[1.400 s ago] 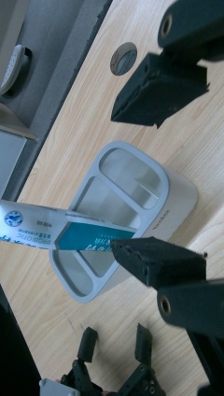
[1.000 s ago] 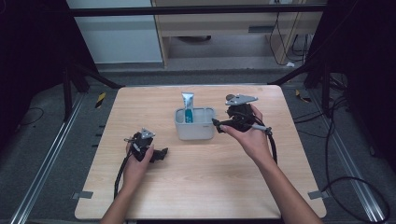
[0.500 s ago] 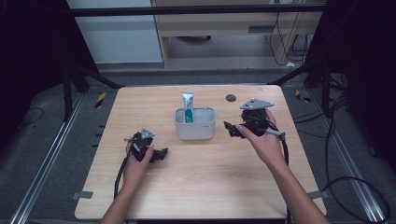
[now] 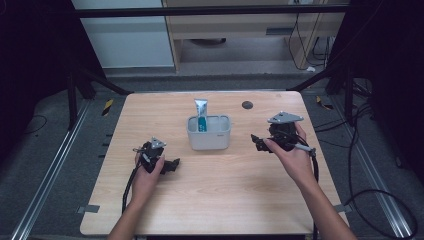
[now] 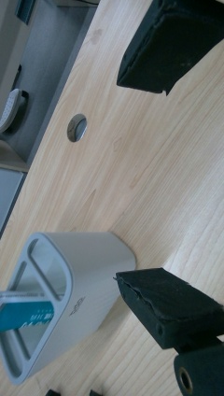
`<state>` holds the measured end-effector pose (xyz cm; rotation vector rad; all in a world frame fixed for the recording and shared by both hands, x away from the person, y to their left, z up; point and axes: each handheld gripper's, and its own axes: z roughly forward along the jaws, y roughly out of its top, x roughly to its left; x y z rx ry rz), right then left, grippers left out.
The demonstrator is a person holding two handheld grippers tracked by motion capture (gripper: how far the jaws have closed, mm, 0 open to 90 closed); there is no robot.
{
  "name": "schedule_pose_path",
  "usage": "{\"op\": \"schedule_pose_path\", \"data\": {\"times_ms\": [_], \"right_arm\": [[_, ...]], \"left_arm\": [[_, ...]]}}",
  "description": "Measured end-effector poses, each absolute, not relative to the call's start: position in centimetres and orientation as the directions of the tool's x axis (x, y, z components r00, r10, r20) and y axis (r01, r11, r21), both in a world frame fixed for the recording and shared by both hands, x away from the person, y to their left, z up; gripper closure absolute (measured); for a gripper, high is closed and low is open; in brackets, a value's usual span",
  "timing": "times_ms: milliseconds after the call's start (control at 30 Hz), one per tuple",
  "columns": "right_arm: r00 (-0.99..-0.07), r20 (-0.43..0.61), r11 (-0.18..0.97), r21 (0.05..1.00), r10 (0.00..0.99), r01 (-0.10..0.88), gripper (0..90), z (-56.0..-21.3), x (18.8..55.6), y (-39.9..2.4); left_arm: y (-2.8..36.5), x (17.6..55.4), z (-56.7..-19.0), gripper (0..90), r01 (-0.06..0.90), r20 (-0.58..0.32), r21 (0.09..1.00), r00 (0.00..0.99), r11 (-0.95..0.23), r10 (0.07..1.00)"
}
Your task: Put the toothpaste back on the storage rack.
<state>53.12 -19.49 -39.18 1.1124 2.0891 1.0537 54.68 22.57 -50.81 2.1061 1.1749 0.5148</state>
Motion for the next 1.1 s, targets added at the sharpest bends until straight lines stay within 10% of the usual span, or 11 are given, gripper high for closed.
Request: {"op": "schedule_pose_path", "data": {"times_ms": [1100], "right_arm": [[-0.469, -0.116, 0.39, 0.743, 0.876, 0.545, 11.3, -44.0, 52.7, -22.7]], "left_arm": [[22.6, 54.7, -50.8, 0.0, 0.594, 0.02, 0.71, 0.519, -0.378, 0.855]]}}
